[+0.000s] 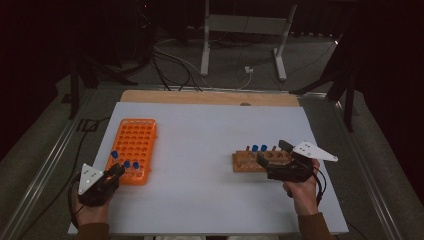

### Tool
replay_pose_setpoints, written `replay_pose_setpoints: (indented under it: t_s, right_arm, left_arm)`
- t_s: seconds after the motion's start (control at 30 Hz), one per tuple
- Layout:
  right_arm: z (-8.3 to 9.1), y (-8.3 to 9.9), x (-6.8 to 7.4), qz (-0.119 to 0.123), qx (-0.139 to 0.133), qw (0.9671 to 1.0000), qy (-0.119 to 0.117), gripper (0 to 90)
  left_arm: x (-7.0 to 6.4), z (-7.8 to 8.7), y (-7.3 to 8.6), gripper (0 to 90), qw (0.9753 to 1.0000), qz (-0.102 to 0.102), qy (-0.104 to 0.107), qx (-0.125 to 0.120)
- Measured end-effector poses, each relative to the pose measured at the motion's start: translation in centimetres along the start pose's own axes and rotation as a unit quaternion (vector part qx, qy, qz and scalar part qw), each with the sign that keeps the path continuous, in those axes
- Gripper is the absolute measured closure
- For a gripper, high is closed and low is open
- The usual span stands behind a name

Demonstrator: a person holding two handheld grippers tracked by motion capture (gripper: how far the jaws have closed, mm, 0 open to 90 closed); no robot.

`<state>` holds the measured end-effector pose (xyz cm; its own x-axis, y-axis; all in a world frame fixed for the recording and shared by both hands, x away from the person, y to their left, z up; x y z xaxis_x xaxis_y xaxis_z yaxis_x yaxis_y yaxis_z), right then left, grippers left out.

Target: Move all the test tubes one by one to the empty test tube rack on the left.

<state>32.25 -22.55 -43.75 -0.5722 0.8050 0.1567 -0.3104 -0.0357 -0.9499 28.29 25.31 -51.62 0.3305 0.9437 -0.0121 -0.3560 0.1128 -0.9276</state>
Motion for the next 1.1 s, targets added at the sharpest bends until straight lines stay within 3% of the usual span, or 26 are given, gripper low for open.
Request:
replay_pose_setpoints:
  t_s: [0.27,0.47,0.6,0.73,1.1]
  right_arm:
    - [0.2,-0.1,-0.1,0.001,-0.002,1.0,0.0,0.0]
    - [0.3,-0.1,-0.2,-0.003,-0.005,1.0,0.0,0.0]
    - [0.2,-0.1,-0.1,0.001,-0.004,1.0,0.0,0.0]
    - [0.2,-0.1,-0.2,-0.001,-0.004,1.0,0.001,0.0]
    - [0.1,0.0,-0.3,-0.001,-0.002,1.0,0.002,0.0]
  left_arm:
    - [-0.1,-0.2,1.4,77.8,0.999,-0.012,0.003,0.043]
    - [-0.3,-0.4,1.3,78.5,0.9982,-0.023,-0.002,0.056]
    - [-0.2,-0.3,1.3,77.7,0.9984,-0.016,0.002,0.054]
    - [-0.1,0.0,1.3,70.0,0.9987,-0.014,0.001,0.049]
    - [-0.2,0.0,0.0,69.4,0.9995,-0.021,0.008,0.024]
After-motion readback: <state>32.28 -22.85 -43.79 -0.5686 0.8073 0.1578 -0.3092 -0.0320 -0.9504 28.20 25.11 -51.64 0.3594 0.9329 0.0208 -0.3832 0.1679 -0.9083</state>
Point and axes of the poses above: each handheld gripper's, and its own axes: z roughly backward along the jaws, y roughly out of its underside, x roughly to its left, the point moved 6 cm from there along -z, roughly forward along the jaws, and after that the axes turned 3 degrees about -x, right-handed, at the moved point
